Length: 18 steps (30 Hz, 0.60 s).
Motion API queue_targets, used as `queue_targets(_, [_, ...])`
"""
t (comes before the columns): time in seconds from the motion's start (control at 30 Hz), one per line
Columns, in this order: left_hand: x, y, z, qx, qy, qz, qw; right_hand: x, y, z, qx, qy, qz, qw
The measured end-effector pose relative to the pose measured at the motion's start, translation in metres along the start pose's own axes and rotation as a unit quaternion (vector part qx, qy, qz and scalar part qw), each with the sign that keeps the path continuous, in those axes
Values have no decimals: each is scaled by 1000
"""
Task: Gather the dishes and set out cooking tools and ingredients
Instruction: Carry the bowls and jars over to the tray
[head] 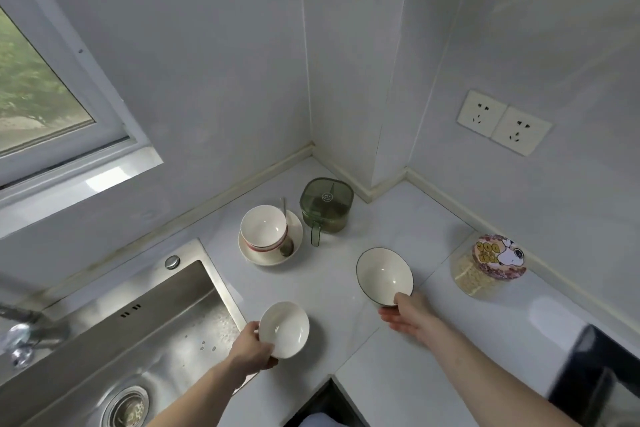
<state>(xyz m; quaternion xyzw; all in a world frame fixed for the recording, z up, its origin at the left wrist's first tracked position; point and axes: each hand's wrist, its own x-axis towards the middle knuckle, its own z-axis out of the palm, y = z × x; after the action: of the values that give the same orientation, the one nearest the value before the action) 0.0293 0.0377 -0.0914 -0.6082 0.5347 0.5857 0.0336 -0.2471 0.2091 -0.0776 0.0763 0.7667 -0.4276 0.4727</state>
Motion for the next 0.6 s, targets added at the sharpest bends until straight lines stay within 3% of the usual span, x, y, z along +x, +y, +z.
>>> queue_targets(0.27, [-11,12,12,-14,-18,5,1000,-73,57,-13,12,14,-37,999])
queue_targets(0.6, [-48,41,30,92,-138,169,972,-147,118,-20,121,113,-52,985])
